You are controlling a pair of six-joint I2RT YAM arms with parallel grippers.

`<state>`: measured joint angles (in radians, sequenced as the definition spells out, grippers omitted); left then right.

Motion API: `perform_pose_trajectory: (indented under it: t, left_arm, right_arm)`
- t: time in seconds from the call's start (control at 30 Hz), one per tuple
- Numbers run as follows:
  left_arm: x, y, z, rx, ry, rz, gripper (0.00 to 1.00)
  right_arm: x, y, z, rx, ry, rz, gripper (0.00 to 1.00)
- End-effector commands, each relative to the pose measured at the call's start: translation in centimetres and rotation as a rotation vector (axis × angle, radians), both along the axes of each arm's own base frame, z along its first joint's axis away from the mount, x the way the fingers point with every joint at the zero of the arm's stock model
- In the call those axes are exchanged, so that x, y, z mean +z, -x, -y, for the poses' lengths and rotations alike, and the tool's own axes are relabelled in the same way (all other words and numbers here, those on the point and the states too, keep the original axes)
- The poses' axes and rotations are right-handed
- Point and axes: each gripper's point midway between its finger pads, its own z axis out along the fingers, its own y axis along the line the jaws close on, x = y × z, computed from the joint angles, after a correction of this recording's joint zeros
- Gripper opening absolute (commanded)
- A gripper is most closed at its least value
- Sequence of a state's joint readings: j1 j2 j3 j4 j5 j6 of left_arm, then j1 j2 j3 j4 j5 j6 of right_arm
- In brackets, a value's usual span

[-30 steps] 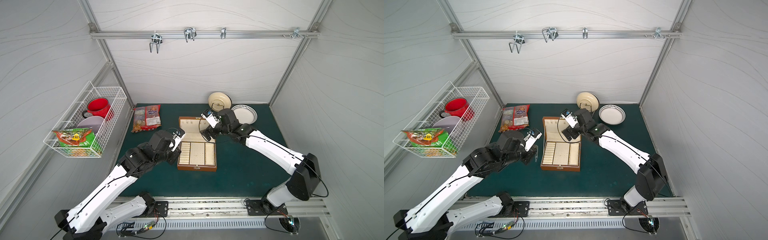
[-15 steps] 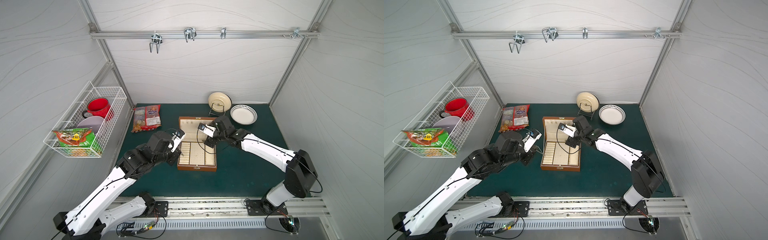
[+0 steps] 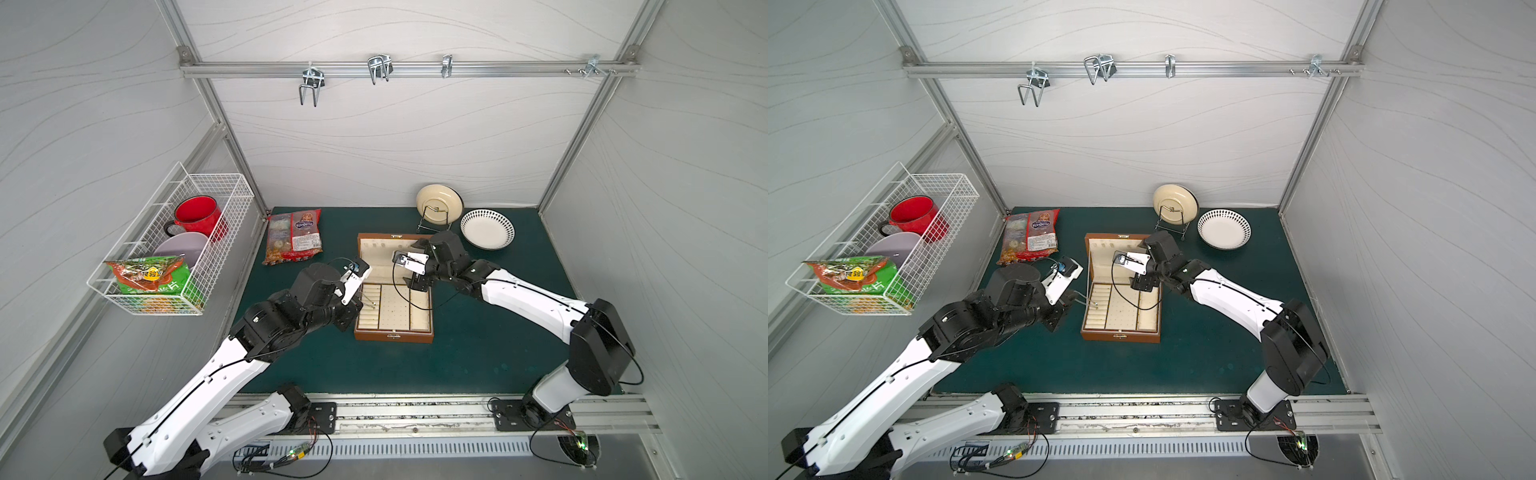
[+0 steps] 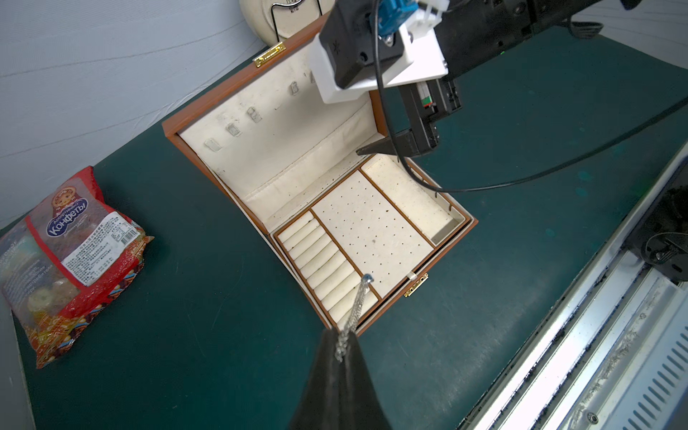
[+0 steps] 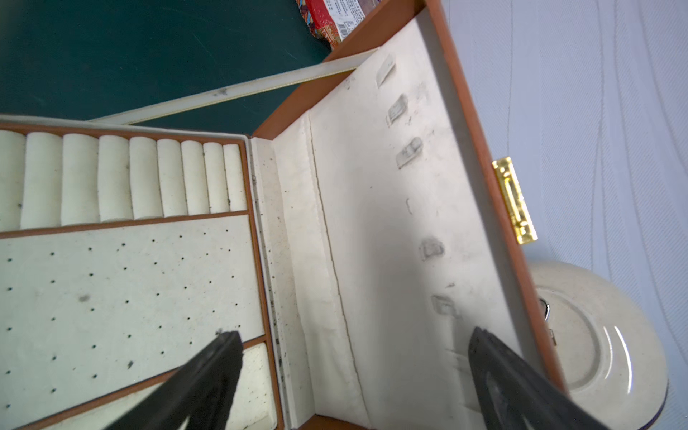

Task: Put jewelry chain into jewelry box
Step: Open the fastener on the jewelry box.

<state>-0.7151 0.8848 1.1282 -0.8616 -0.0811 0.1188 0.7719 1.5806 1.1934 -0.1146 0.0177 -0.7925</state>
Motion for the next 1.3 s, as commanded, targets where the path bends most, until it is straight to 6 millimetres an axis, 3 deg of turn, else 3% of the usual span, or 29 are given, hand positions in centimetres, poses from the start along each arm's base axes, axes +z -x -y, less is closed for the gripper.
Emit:
perform_pose_trajectory:
  t: [0.0,0.63,1.27]
  left_arm:
    - [1.3,-0.4,0.6,-0.012,0.055,0.043,0.00]
    - [1.2,-0.4,1.0,-0.021,0.061,0.039,0.00]
    - [0.9,-0.4,0.8,-0.016,0.062,0.039,0.00]
  right_arm:
    - [0.8,-0.7,-1.0,0.021,-0.019,0.018,0.99]
    - [-1.7,-2.3,-0.6,0.000,-0.018,-0.086,0.99]
    - [-4.1,0.7,-1.0,0.055,0.032,-0.144,0.99]
